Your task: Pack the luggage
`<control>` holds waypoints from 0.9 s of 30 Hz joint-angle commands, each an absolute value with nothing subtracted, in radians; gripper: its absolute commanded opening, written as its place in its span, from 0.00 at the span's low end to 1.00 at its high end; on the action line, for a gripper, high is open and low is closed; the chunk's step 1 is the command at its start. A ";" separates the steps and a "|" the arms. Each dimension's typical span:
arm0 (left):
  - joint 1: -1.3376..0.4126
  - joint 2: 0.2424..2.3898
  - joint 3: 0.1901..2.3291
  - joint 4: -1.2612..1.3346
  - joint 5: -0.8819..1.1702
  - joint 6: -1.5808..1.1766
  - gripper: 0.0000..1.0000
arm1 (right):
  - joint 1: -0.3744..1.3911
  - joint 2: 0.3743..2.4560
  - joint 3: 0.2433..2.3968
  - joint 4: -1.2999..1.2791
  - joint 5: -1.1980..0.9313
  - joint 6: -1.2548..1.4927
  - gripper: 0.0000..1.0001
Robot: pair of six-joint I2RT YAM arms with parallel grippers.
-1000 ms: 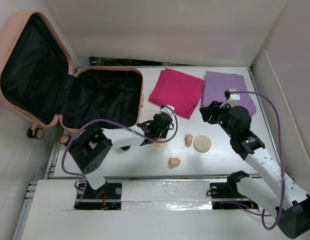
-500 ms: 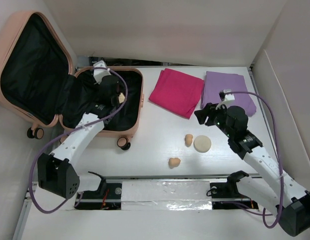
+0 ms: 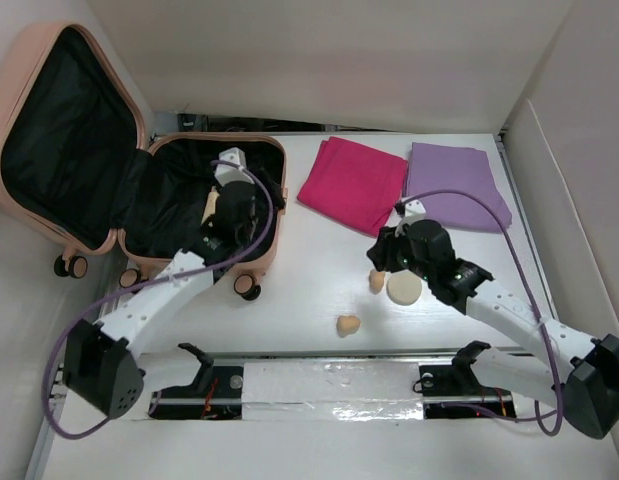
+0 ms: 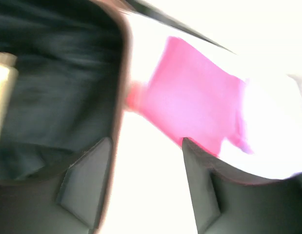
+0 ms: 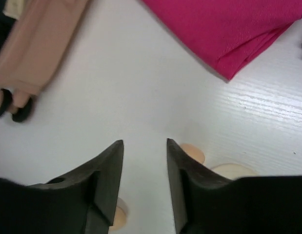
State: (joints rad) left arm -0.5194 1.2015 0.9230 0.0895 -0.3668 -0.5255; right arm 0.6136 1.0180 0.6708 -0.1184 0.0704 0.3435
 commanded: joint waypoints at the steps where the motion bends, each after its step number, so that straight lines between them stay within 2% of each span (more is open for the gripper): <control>1: -0.691 1.114 0.865 0.230 -0.301 -0.526 0.50 | 0.670 1.034 0.646 -0.169 0.192 0.406 0.53; 2: -0.739 1.112 0.853 0.242 -0.305 -0.522 0.42 | 0.670 1.040 0.623 -0.166 0.195 0.422 0.57; 4: -0.857 1.112 0.839 0.242 -0.330 -0.506 0.39 | 0.683 1.066 0.606 -0.158 0.207 0.465 0.58; 7: -0.934 1.088 0.818 0.230 -0.336 -0.511 0.38 | 0.692 1.113 0.592 -0.160 0.235 0.500 0.58; 12: -1.017 0.982 0.688 0.258 -0.252 -0.480 0.49 | 0.692 1.252 0.617 -0.146 0.259 0.526 0.57; 16: -1.040 0.918 0.600 0.233 -0.198 -0.480 0.52 | 0.692 1.345 0.659 -0.135 0.290 0.543 0.54; 19: -1.052 0.844 0.531 0.232 -0.187 -0.488 0.53 | 0.692 1.387 0.679 -0.130 0.305 0.563 0.45; 20: -1.052 0.825 0.523 0.219 -0.186 -0.486 0.53 | 0.692 1.391 0.696 -0.129 0.305 0.566 0.34; 23: -1.061 0.750 0.509 0.181 -0.196 -0.479 0.53 | 0.719 1.387 0.738 -0.126 0.296 0.557 0.31; 27: -1.103 0.661 0.502 0.161 -0.245 -0.476 0.59 | 0.762 1.394 0.927 -0.069 0.194 0.508 0.32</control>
